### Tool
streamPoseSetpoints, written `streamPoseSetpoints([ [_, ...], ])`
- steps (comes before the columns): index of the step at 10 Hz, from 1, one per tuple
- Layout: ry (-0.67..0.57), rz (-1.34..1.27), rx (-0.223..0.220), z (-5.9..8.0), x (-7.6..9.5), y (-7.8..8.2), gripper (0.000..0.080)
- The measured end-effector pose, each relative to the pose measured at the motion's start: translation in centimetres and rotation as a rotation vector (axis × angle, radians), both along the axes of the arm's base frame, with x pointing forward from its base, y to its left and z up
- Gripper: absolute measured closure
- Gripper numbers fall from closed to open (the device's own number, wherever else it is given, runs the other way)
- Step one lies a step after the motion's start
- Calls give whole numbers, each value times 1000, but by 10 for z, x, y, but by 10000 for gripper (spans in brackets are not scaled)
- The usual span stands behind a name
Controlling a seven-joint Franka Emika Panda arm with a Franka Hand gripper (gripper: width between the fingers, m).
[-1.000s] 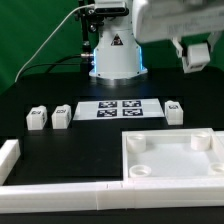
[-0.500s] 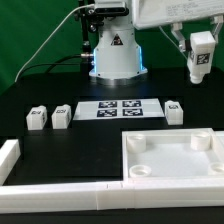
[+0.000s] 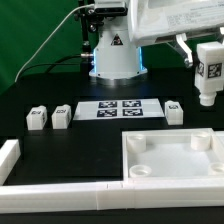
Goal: Assemble one leg
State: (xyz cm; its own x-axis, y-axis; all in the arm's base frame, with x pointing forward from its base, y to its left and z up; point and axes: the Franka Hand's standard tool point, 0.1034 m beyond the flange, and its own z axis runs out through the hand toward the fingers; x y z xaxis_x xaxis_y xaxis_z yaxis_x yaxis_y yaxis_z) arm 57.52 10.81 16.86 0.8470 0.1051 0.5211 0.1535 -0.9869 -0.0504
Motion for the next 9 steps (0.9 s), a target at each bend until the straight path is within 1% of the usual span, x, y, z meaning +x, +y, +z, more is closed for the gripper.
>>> streamPoseSetpoints([
  [1, -10, -1, 7, 0, -2, 2, 508],
  [2, -6, 0, 5, -2, -4, 1, 508],
  [5, -7, 2, 1, -2, -3, -2, 508],
  [6, -14, -1, 4, -3, 0, -2, 508],
  [7, -30, 4, 6, -7, 11, -1, 508],
  [8, -45, 15, -2, -9, 27, -3, 508],
  [9, -58, 18, -4, -14, 41, -6, 508],
])
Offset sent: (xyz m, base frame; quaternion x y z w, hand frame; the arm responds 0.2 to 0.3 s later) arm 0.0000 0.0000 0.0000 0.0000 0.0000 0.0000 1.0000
